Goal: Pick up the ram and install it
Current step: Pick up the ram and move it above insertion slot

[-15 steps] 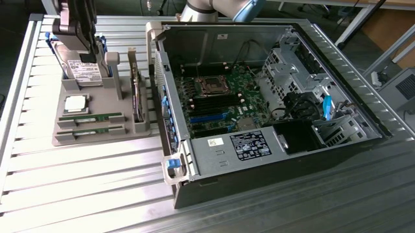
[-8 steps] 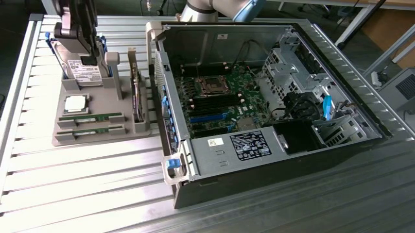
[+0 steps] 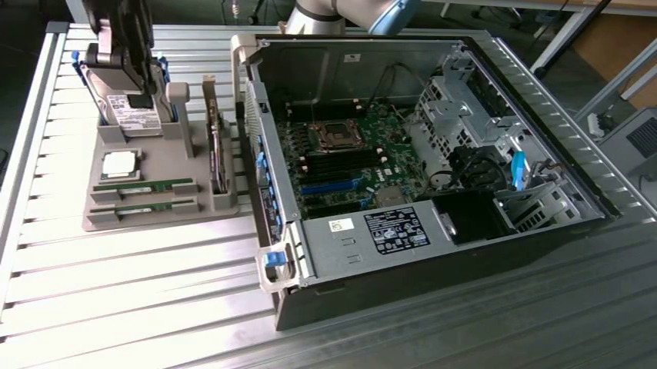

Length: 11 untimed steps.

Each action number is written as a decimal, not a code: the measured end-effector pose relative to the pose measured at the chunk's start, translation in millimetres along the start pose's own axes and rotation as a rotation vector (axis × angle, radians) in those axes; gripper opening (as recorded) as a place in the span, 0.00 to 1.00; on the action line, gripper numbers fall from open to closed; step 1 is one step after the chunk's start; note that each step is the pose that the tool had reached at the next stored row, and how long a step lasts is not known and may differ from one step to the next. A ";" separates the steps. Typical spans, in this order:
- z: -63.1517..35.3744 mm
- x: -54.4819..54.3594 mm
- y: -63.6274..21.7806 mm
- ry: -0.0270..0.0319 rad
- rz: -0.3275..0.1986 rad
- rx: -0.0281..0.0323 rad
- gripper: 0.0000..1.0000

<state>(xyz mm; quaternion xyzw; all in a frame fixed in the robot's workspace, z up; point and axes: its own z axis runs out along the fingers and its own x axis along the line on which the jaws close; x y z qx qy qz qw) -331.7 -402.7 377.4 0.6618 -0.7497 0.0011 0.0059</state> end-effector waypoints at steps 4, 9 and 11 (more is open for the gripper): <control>2.0 0.2 0.5 0.0000 0.000 0.0001 0.29; 5.3 0.5 0.9 -0.0001 0.000 0.0001 0.29; 6.9 0.6 1.0 0.0000 0.000 0.0000 0.29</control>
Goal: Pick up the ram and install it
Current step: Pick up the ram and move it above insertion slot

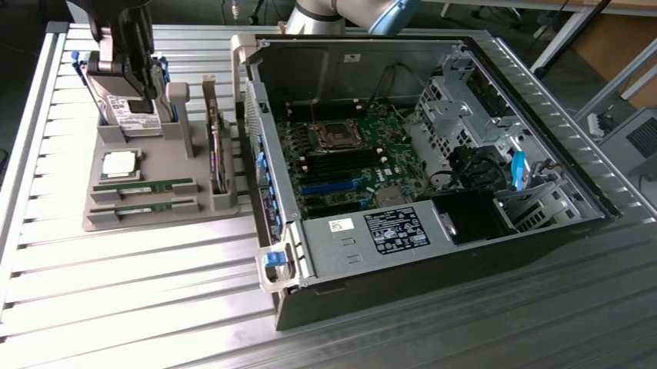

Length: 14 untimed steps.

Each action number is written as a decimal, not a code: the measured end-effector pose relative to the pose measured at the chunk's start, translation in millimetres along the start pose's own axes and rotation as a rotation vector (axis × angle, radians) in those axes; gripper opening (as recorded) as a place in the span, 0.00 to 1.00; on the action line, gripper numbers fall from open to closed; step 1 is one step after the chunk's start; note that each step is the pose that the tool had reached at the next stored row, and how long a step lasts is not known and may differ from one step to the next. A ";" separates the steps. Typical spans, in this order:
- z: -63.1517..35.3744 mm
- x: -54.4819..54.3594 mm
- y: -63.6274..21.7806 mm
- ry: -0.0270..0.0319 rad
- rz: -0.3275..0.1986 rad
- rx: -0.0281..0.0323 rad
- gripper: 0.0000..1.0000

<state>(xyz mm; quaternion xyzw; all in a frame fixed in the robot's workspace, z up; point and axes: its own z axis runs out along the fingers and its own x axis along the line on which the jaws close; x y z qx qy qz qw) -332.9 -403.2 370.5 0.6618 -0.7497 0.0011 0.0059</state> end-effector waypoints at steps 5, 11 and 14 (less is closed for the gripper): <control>2.6 0.2 0.2 -0.0001 0.000 0.0000 0.29; 6.1 0.4 0.5 0.0000 0.000 0.0000 0.29; 7.3 0.6 0.6 -0.0001 0.000 0.0001 0.29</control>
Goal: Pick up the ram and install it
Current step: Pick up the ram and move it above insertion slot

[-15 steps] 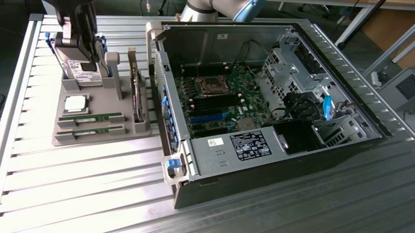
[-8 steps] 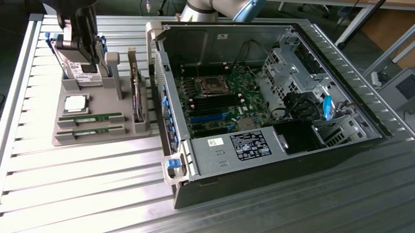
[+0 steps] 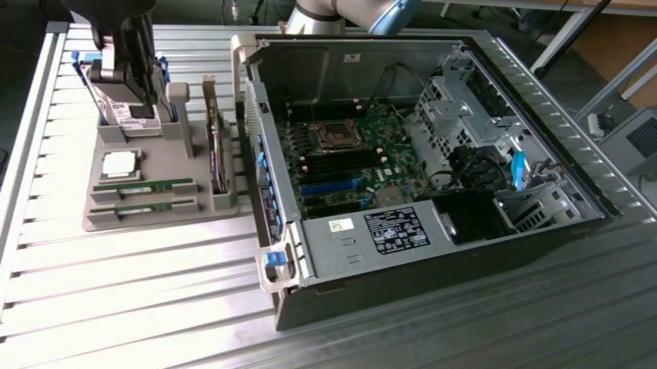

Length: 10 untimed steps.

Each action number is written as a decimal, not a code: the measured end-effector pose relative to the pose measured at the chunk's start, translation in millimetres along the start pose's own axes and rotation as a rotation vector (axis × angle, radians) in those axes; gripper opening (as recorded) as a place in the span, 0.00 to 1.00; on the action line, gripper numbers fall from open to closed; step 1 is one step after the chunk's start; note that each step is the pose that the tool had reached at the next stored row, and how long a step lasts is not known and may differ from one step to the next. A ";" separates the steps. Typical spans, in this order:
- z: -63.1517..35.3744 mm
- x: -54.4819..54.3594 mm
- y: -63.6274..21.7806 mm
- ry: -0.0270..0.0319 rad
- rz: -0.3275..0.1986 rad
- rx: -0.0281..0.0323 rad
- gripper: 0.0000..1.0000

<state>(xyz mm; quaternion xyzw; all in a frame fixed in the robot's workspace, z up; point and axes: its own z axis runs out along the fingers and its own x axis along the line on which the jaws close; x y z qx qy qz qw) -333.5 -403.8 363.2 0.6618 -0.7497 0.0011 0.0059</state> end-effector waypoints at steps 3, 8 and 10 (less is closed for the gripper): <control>2.1 0.3 0.1 0.0000 0.000 0.0000 0.29; 4.2 0.5 0.2 0.0000 0.000 0.0000 0.29; 5.3 0.5 0.3 0.0000 0.000 -0.0001 0.29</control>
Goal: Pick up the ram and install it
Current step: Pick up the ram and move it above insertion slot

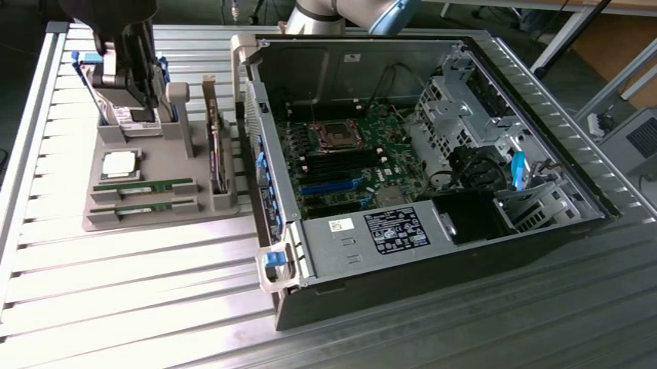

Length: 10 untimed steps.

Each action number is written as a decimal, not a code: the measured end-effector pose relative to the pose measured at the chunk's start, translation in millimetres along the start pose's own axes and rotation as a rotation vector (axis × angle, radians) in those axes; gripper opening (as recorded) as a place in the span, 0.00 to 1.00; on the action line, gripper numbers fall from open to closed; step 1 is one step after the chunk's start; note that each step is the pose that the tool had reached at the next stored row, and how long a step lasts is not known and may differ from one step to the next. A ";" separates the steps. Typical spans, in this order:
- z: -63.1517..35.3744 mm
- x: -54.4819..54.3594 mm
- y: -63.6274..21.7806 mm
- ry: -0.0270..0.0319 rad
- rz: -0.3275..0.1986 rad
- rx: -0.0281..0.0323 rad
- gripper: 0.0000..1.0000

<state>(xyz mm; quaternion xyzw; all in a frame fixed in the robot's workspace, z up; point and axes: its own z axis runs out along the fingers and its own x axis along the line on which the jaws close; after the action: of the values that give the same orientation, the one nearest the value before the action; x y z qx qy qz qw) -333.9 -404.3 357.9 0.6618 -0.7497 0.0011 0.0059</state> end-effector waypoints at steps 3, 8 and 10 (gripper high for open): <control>1.9 0.2 0.1 0.0001 0.000 0.0000 0.29; 4.6 0.3 0.3 0.0000 0.000 0.0001 0.29; 5.7 0.4 0.3 0.0000 0.000 0.0000 0.29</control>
<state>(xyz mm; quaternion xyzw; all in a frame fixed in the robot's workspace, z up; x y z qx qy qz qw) -334.4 -404.7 352.3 0.6618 -0.7497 0.0011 0.0059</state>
